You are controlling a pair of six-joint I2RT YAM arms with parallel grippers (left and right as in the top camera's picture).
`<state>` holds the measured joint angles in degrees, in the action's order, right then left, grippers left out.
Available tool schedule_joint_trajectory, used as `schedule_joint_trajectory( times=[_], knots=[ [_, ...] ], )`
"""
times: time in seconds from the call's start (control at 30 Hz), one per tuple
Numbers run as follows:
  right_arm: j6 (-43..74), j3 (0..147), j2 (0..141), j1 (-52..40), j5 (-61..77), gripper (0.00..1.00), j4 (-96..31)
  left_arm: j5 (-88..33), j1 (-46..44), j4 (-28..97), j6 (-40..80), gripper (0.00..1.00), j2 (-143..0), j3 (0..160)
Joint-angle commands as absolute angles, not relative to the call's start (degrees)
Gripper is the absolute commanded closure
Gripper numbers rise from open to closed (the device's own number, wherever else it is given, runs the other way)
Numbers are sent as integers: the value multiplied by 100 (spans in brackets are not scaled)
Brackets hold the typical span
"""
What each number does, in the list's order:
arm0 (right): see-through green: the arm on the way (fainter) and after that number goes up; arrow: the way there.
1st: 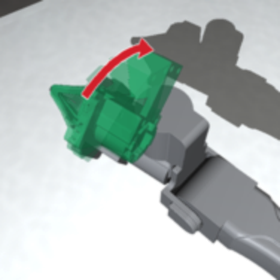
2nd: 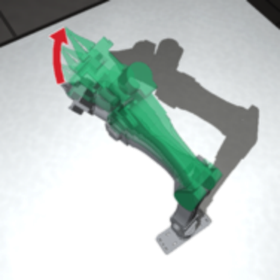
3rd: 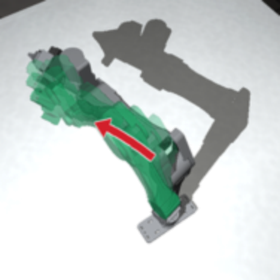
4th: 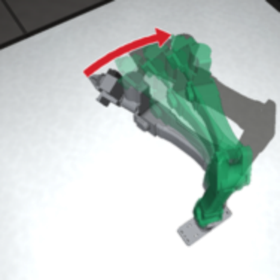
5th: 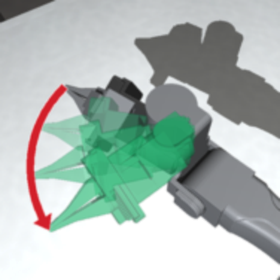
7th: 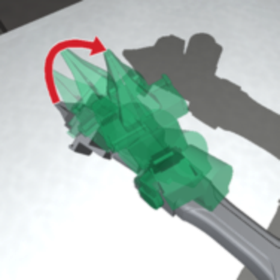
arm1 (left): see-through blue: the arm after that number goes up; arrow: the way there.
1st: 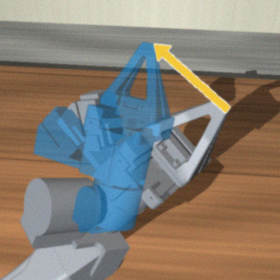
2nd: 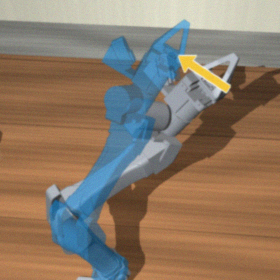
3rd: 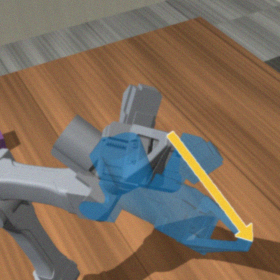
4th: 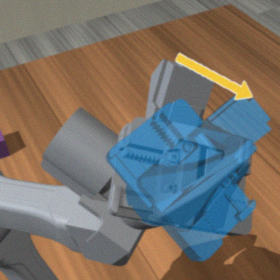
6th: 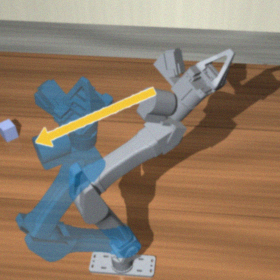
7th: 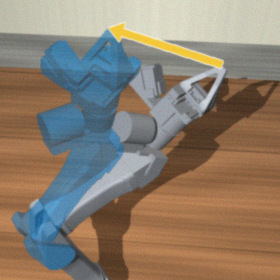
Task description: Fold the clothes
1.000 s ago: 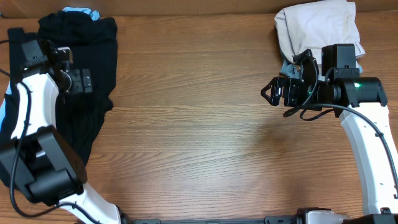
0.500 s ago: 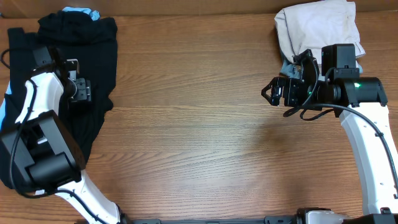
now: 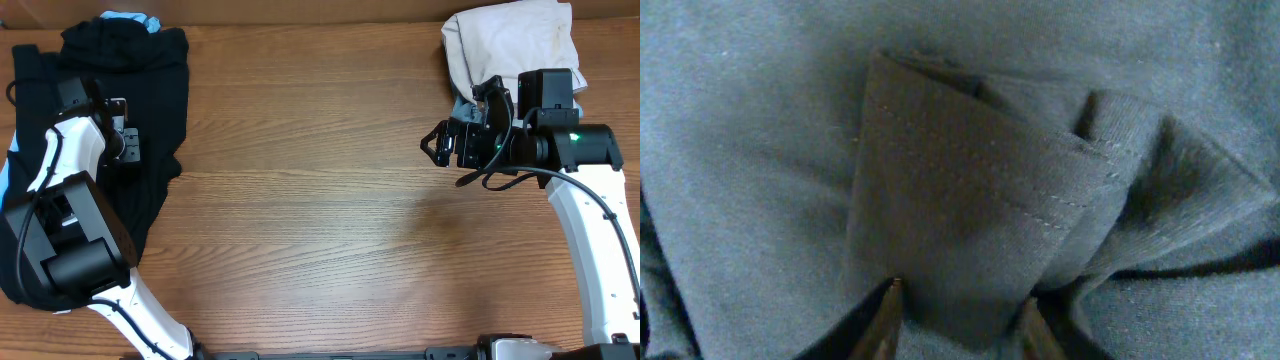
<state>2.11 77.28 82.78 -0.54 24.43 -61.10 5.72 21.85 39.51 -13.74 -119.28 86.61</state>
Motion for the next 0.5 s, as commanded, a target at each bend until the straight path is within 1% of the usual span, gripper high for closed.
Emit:
schedule_joint_trajectory(
  times=[0.0, 0.03, 0.1, 0.13, 0.17, 0.27, 0.37, 0.4, 0.47],
  knots=[
    [165, 7872, 8239, -102, 2405, 0, -6075, 705, 2196, 3911, -1367, 74, -11979, 8696],
    [167, 7872, 8239, -102, 2405, 0, -6075, 705, 2196, 3907, -1367, 76, -11979, 8696],
    [167, 7872, 8239, -102, 2405, 0, -6075, 705, 2196, 3907, -1365, 87, -11979, 8696],
    [167, 7872, 8239, -102, 2405, 0, -6073, 705, 2196, 3909, -1323, 95, -11979, 8696],
    [165, 7872, 8239, -102, 2403, 0, -6073, 705, 2196, 3909, -1210, 96, -11979, 8698],
    [167, 7872, 8239, -102, 2403, 0, -6055, 696, 2167, 3997, -781, 96, -11942, 8779],
    [167, 7872, 8239, -102, 2405, 1, -6029, 499, 2053, 4383, -375, 96, -11837, 9115],
    [169, 7872, 8237, -102, 2408, 8, -6016, 357, 2005, 4567, -211, 96, -11795, 9275],
    [174, 7872, 8237, -102, 2410, 15, -5992, -45, 1876, 5070, 69, 96, -11695, 9703]
  ],
)
